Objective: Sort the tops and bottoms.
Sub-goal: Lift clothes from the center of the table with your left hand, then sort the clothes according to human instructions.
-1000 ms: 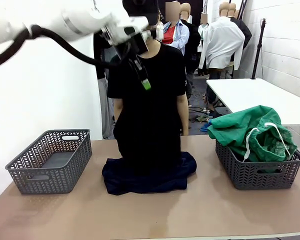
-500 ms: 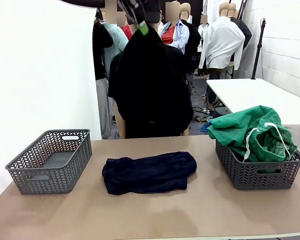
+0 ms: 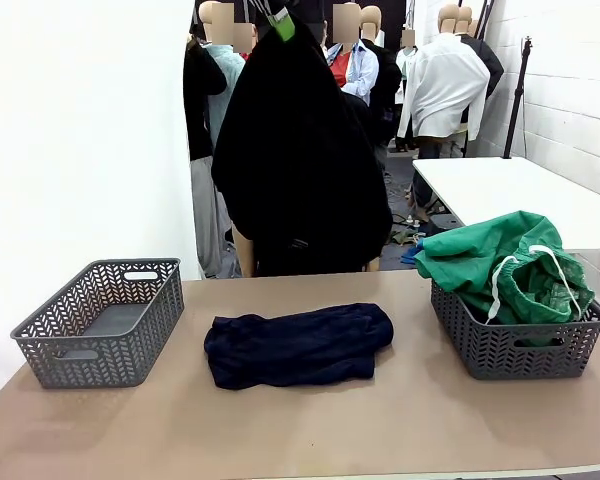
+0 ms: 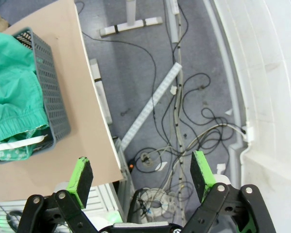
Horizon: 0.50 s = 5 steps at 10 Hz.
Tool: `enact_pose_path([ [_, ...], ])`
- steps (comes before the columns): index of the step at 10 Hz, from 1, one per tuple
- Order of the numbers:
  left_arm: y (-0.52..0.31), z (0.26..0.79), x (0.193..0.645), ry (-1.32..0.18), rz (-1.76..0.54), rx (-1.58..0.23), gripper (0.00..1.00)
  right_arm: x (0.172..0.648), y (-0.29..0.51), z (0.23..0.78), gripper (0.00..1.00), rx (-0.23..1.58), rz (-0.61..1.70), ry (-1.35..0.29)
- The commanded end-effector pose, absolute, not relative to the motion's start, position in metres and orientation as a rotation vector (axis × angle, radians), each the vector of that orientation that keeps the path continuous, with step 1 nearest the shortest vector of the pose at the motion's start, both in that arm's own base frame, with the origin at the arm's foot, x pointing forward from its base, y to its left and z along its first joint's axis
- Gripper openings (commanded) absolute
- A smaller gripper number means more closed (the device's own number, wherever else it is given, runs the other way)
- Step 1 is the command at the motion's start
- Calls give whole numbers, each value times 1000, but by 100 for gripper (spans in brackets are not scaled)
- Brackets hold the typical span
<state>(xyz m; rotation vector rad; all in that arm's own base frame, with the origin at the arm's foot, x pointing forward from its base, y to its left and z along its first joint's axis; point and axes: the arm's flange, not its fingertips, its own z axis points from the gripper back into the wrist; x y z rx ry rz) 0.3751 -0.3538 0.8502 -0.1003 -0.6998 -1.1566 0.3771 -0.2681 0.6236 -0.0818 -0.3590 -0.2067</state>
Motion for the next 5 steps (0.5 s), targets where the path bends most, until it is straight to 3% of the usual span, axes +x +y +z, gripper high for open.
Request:
enact_pose_path([
  [1,-356,848,387,-699,-1157,-107,0,375,-267,621,100,-90,-196,-350],
  [5,-356,848,387,-699,-1157,-107,0,375,-267,621,100,-90,-196,-350],
])
